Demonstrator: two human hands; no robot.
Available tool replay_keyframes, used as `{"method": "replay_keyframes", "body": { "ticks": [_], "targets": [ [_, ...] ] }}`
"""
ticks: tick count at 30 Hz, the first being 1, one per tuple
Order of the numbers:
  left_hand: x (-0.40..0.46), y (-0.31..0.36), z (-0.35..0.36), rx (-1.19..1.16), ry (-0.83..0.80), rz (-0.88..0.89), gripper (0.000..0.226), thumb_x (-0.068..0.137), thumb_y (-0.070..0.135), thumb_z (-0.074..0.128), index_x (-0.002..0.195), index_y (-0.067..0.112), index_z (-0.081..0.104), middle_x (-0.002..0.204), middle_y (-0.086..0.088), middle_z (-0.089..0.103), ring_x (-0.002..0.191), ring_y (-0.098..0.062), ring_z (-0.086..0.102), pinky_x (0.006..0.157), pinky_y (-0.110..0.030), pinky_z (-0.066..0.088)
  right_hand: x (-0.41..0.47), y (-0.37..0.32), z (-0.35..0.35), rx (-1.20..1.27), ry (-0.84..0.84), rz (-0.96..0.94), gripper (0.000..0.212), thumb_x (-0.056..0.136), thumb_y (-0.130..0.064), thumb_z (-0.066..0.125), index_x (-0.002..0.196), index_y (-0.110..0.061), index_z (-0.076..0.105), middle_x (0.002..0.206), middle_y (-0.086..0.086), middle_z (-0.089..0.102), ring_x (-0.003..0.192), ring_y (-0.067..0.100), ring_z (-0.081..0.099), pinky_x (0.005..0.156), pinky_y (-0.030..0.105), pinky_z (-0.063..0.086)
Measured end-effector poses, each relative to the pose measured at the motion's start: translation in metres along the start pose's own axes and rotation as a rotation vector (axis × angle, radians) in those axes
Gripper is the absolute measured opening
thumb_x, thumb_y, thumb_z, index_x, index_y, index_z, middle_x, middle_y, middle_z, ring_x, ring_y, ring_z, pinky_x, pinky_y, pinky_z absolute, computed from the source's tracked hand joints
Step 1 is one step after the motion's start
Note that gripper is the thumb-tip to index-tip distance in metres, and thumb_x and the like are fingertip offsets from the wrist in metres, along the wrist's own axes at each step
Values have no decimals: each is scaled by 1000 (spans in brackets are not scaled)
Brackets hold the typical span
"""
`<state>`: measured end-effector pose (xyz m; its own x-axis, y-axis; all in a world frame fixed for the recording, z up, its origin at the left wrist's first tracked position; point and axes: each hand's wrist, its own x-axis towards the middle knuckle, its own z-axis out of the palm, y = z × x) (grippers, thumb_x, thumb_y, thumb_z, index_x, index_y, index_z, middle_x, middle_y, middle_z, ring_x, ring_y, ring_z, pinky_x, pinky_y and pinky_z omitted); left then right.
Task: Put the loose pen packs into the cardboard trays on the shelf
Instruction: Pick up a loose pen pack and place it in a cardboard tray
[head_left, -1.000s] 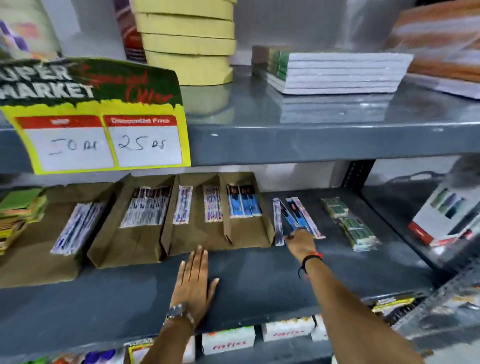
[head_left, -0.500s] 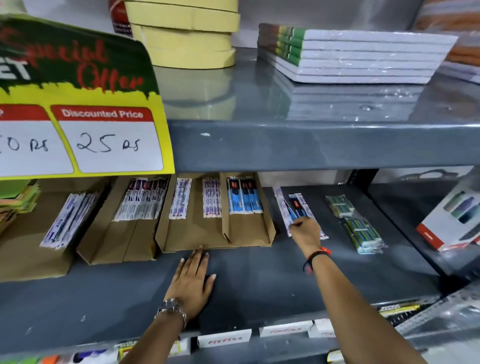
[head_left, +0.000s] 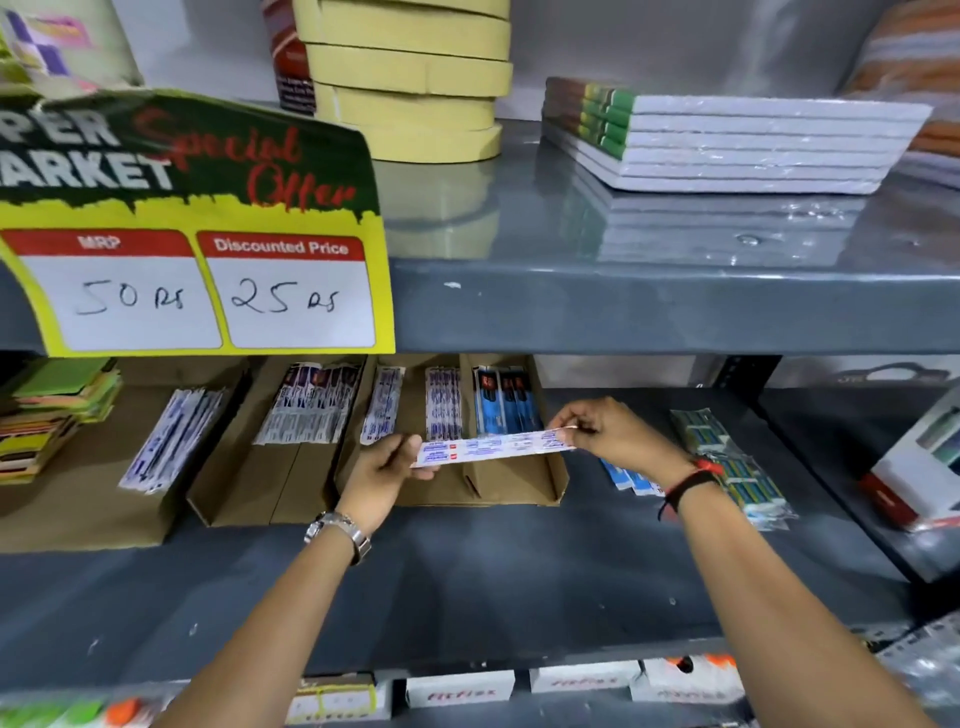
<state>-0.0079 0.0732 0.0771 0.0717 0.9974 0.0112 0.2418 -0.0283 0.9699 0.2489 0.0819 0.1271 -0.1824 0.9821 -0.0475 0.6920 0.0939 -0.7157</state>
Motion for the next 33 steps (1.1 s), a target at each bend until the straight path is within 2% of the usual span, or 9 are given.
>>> {"method": "replay_keyframes", "body": {
  "ticks": [5, 9, 12, 16, 19, 23, 28, 31, 33],
  "targets": [
    [4, -1, -10, 50, 76, -13, 27, 93, 16, 44, 68, 19, 55, 58, 1, 65, 61, -17, 62, 73, -27, 43, 9, 1, 8, -5, -101, 24, 15, 86, -2, 61, 99, 2, 66, 82, -5, 65, 84, 13, 58, 77, 18, 45],
    [-2, -22, -14, 114, 252, 3, 24, 94, 22, 40, 103, 7, 57, 97, -24, 68, 77, -26, 61, 74, -32, 45, 14, 0, 25, 167, -95, 90, 21, 88, 4, 55, 86, -17, 57, 75, -6, 58, 69, 6, 53, 57, 8, 44],
    [-18, -54, -21, 536, 126, 59, 44, 92, 35, 34, 128, 9, 40, 126, -21, 55, 106, -36, 57, 84, -41, 48, 24, -7, 47, 490, 1, 188, 35, 89, 13, 45, 77, -19, 51, 71, 2, 52, 61, 9, 49, 42, 6, 43],
    [-23, -90, -22, 971, -161, 227, 94, 70, 70, -9, 139, 12, 20, 152, -10, 20, 141, -27, 14, 117, -37, 9, 59, -27, 98, 605, 71, 221, 29, 90, 16, 41, 110, 2, 57, 72, 1, 48, 60, 10, 47, 49, 10, 44],
    [-22, -104, -17, 913, -120, 220, 65, 89, 52, 21, 140, 13, 13, 153, -4, 6, 143, -22, 5, 116, -30, 2, 94, -45, 139, 604, 198, 281, 31, 89, 13, 42, 116, 9, 57, 73, -4, 53, 59, 7, 49, 48, 8, 47],
    [-19, -109, -19, 878, -133, 186, 60, 91, 38, 39, 140, 11, 16, 154, -8, 10, 142, -20, 7, 117, -31, 6, 130, -51, 176, 463, 232, 324, 34, 85, 9, 45, 115, 2, 62, 114, 18, 68, 90, 21, 61, 86, 33, 54],
    [-19, -112, -19, 863, -108, 220, 60, 91, 38, 40, 139, 9, 19, 153, -9, 16, 142, -20, 12, 117, -31, 6, 147, -51, 187, 344, 126, 363, 39, 85, 7, 46, 122, 1, 59, 115, 17, 65, 70, 16, 56, 61, 16, 42],
    [-19, -114, -19, 855, -100, 231, 60, 90, 39, 41, 139, 10, 21, 153, -9, 18, 142, -21, 12, 115, -29, 3, 144, -54, 183, 203, 59, 351, 40, 87, 6, 47, 124, 0, 58, 133, 18, 57, 116, 27, 58, 99, 31, 46],
    [-19, -115, -19, 853, -100, 229, 60, 90, 39, 40, 139, 11, 21, 153, -9, 18, 142, -20, 12, 114, -28, 2, 143, -56, 181, 133, 40, 355, 39, 89, 4, 43, 125, 0, 57, 137, 19, 53, 128, 29, 49, 108, 30, 39]
  ]
}}
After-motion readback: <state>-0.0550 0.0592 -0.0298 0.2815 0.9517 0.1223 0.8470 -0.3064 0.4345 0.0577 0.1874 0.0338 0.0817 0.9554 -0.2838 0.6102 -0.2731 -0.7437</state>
